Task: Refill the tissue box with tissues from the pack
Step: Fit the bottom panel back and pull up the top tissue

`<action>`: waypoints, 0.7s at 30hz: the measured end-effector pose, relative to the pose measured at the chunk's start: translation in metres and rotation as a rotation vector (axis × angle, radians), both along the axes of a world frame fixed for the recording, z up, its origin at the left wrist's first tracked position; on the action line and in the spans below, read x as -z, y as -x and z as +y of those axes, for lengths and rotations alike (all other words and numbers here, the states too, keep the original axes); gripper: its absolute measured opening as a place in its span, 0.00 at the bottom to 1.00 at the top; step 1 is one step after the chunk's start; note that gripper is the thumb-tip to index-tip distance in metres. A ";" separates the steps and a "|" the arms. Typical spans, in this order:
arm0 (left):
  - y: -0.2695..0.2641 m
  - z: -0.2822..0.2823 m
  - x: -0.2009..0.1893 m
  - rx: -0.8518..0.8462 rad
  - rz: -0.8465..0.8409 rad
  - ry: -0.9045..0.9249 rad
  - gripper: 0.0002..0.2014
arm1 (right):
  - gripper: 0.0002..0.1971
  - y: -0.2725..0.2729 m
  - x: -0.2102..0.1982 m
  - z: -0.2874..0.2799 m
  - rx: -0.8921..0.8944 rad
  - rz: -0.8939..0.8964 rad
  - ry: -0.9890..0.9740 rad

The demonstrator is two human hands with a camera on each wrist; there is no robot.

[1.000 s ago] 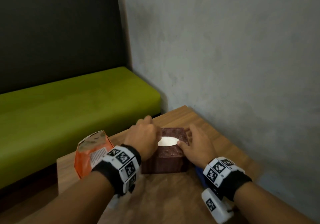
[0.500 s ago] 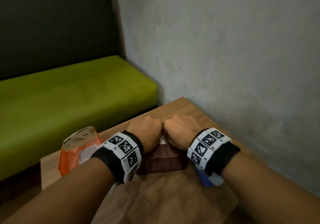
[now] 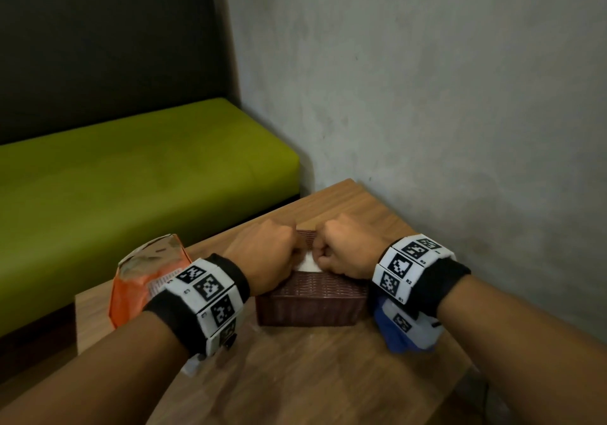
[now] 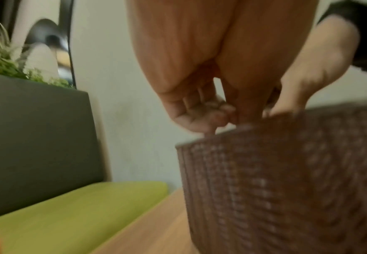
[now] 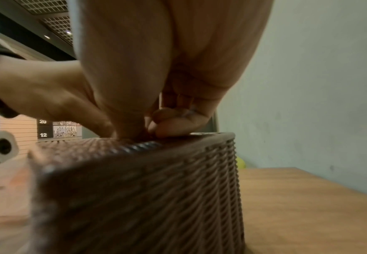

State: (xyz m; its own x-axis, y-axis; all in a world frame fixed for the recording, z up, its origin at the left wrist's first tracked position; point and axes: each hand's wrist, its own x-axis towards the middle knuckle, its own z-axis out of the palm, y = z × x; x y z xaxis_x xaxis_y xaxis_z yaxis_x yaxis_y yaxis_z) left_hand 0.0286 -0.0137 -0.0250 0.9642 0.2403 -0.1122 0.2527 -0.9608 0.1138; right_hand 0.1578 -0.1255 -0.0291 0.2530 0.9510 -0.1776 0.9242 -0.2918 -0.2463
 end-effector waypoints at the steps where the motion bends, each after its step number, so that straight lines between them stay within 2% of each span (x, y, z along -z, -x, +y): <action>1: 0.006 0.000 -0.001 -0.021 -0.022 0.000 0.08 | 0.09 0.000 0.000 -0.001 -0.021 -0.001 -0.013; 3: 0.018 0.003 0.001 -0.045 -0.049 0.055 0.18 | 0.05 0.001 -0.004 -0.004 -0.077 -0.016 -0.020; 5: 0.025 0.008 0.001 -0.061 -0.012 0.132 0.26 | 0.07 0.003 -0.007 -0.001 -0.139 -0.061 0.022; 12: 0.028 0.006 0.004 -0.110 -0.040 0.178 0.25 | 0.16 0.025 -0.016 0.021 -0.143 -0.182 0.161; 21: 0.034 0.007 0.013 -0.120 -0.102 0.212 0.26 | 0.13 0.023 -0.014 0.027 -0.174 -0.160 0.170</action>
